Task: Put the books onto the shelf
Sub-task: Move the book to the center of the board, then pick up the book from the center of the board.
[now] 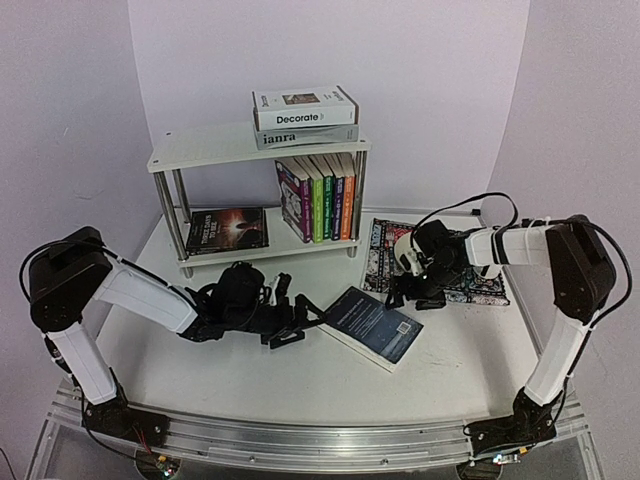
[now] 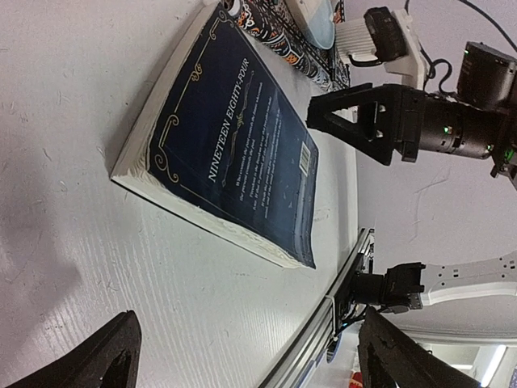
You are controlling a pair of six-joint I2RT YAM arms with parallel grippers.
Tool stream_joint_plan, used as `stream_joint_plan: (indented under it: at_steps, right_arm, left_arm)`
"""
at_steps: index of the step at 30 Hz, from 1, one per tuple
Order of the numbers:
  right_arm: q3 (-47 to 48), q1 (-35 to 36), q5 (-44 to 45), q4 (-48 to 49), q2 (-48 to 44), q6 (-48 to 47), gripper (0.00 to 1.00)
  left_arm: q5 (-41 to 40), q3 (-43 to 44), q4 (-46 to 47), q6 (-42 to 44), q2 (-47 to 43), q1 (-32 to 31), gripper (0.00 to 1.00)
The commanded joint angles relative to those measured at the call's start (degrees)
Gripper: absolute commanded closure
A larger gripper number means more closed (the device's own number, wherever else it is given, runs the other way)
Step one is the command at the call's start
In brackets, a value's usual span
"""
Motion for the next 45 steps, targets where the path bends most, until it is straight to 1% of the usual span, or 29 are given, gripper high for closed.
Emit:
stream_joint_plan:
  at_steps: [1, 4, 7, 9, 14, 17, 20, 22, 27, 29, 32, 41, 43, 44, 45]
  right_arm:
    - [2.1, 0.4, -4.8, -4.7, 4.3, -2.3, 0.12]
    - [1.9, 0.4, -8.2, -4.4, 4.8, -2.0, 0.16]
    - [0.3, 0.4, -13.5, -3.3, 3.6, -0.8, 0.20]
    - [-1.6, 0.4, -16.2, -2.1, 2.3, 0.8, 0.21]
    - [-11.4, 1.3, -22.9, 6.8, -3.0, 8.3, 0.24]
    - [-15.8, 3.8, -23.3, 10.5, -6.9, 12.6, 0.25]
    - [-18.4, 6.6, -23.7, 14.3, -9.0, 16.5, 0.25]
    - [-19.4, 7.7, -22.2, 15.2, -10.1, 18.5, 0.24]
    - [-21.3, 7.8, -16.8, 16.8, -12.0, 21.7, 0.24]
    - [-21.9, 7.8, -17.4, 19.2, -11.7, 23.3, 0.25]
    - [-23.4, 7.9, -18.7, 24.1, -11.5, 27.0, 0.28]
    - [-24.6, 8.9, -22.3, 32.0, -11.3, 32.1, 0.29]
    - [-24.9, 8.9, -22.5, 32.7, -11.8, 32.7, 0.29]
    - [-25.0, 8.9, -22.8, 33.0, -12.1, 33.1, 0.29]
    - [-25.1, 8.9, -23.1, 33.4, -12.5, 33.5, 0.29]
  left_arm:
    - [-1.1, 1.7, 2.6, -1.3, 0.7, -0.5, 0.06]
    - [-0.5, 2.2, 2.7, -1.6, 1.6, -0.6, 0.06]
    - [0.3, 2.7, 2.9, -1.9, 2.3, -0.6, 0.06]
    - [0.5, 2.7, 3.1, -2.2, 2.6, -0.6, 0.06]
    - [1.0, 2.3, 3.9, -3.4, 3.3, -0.6, 0.06]
    - [1.7, 2.3, 4.6, -4.0, 4.0, -0.8, 0.06]
    - [2.5, 2.7, 5.3, -4.5, 5.0, -1.0, 0.09]
    - [3.1, 3.0, 5.8, -4.9, 5.9, -1.1, 0.11]
    - [2.5, 2.8, 6.5, -7.8, 8.5, -1.9, 0.16]
    - [2.5, 3.1, 6.6, -8.2, 9.6, -2.2, 0.19]
    - [2.8, 4.2, 6.6, -8.5, 11.3, -2.3, 0.26]
    - [2.2, 5.7, 7.2, -9.2, 14.0, -2.4, 0.51]
    - [2.6, 6.0, 7.3, -9.1, 14.7, -2.4, 0.60]
    - [2.6, 6.1, 7.3, -9.1, 14.9, -2.4, 0.69]
    - [2.7, 6.1, 7.4, -9.0, 15.2, -2.4, 0.76]
